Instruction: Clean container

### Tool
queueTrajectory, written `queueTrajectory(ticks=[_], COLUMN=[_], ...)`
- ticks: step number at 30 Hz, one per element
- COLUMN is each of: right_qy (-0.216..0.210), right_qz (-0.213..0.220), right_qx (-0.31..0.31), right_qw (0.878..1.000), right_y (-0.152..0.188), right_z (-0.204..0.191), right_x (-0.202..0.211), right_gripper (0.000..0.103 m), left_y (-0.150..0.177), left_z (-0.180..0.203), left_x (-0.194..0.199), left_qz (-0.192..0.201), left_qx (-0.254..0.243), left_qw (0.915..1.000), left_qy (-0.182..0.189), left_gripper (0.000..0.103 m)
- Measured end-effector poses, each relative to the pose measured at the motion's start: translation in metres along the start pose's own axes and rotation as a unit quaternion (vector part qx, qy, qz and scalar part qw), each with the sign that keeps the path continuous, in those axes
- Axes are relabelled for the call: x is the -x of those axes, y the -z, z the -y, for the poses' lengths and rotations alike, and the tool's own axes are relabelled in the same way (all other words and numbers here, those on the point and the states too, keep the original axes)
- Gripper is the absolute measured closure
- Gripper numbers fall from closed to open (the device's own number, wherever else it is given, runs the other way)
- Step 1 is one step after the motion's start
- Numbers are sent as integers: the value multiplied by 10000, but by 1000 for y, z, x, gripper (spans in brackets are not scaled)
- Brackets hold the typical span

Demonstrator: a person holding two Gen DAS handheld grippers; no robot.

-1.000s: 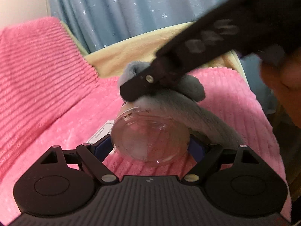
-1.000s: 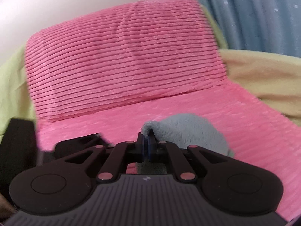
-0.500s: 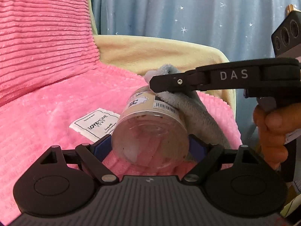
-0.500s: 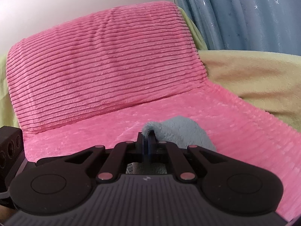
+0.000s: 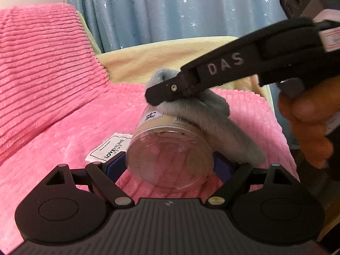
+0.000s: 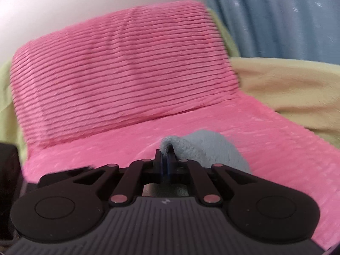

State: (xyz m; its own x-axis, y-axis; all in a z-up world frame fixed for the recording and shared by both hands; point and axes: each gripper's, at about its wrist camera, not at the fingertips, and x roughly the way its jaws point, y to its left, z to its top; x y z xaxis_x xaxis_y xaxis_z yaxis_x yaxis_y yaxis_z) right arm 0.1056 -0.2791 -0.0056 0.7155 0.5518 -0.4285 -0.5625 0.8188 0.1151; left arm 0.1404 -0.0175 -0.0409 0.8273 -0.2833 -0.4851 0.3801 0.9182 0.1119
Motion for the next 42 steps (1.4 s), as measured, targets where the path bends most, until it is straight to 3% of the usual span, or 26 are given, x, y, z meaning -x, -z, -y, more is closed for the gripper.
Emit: queueTrajectory(ticks=[3,7,9,13,16,19,23,27,33,42], right_qy=[2,9,10,-169,-392,-352,-299,-246,-167,-47], right_qz=[4,22,26,-35,-109,-96,-80,-63,-38,0], right_qx=[19,-16,-58,-26,35,30,23,17,7,-7], right_qw=[10000,10000,10000,9998,9992,9993,9995,9997,9999,10000], right_y=[0,-1,-1,-2,-3,-3,-2,-2,-2,-2], right_z=[-1,2,3,0,-4,-3,-2,0,1,4], right_x=[0,0,1,5,9,9,9,8,8,8], right_gripper=[102,102,102,101,100,101,101,101,101,100], left_y=[-1,0,2,0,-3,0,0,-4,-6,-1], left_z=[-5,-23,-26,-18,-1,12,19,11,-17,-17], left_x=[0,-1,-5,-2,-1,-2,-3,-4,0,2], left_qz=[-6,6,-82,-44,4,-46,-11,23,145,96], left_qx=[218,1033,1136,820,-88,-697,-929,-518,752,636], left_qw=[9997,9936,9921,9959,9999,9971,9950,9984,9967,9976], left_qy=[88,456,520,377,-73,-289,-366,-246,286,266], left_gripper=[17,15,17,18,18,18,18,17,16,17])
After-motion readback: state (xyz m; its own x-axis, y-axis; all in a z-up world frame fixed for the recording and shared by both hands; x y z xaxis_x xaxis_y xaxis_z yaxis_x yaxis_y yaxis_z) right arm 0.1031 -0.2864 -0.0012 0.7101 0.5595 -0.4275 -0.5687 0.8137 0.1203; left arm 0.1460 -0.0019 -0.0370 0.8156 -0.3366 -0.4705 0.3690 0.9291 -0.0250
